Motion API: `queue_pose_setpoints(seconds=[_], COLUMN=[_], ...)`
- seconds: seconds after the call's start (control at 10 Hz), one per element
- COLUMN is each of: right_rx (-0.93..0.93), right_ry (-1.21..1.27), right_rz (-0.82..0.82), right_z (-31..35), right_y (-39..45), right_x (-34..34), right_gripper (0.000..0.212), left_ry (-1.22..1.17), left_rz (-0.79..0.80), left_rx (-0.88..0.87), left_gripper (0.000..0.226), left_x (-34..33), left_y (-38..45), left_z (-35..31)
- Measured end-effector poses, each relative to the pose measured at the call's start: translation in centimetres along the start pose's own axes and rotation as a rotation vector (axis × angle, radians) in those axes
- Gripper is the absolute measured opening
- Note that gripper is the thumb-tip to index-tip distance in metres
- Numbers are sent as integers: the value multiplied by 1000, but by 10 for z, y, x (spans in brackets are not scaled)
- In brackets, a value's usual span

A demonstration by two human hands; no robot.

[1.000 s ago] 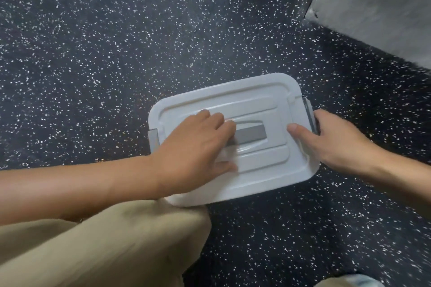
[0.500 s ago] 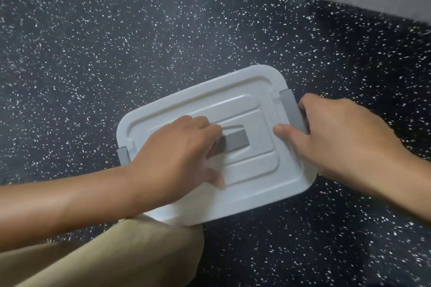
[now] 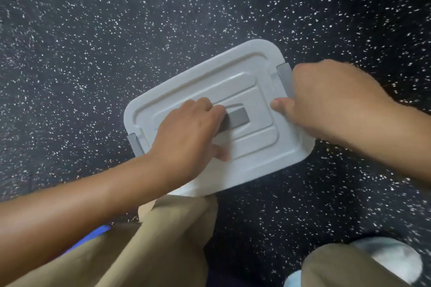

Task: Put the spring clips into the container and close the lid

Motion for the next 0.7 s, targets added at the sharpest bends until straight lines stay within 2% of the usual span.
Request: queue_pose_setpoints(seconds=[0.1,0.2,0.4,0.5,0.6,0.7], right_rx=[-48,-74,-102,-176,-199,-236], right_ry=[12,29,75,129,129,183], right_rz=[41,39,59,204,313,297], right_z=[-1,0,-5,-16,-25,-37], right_y=[7,11,-9,-26,-49,-77], right_x=[-3,-1,-8,-27,-30,-26], right_gripper=[47,21,48,56,61,61], left_ry=[4,-5,3,-36,-34,-8], left_rz=[20,60,77,96,98,175], left_rx=[28,56,148,182,166,166], left_gripper=[53,52,42,36,35,37], left_x=[-1,-2,8,13,21,27], left_y=[1,2,-2,-7,-16,-23], left_z=[1,1,-6,-7,-13,-25])
Point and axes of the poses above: each hand's wrist, its own y-axis towards the middle knuckle, its own x-axis out of the back of the hand, z = x × y, the point moved 9 cm from there along y, towards the middle knuckle, and after that the axes turned 8 degrees about -z, right-handed, at the moved point
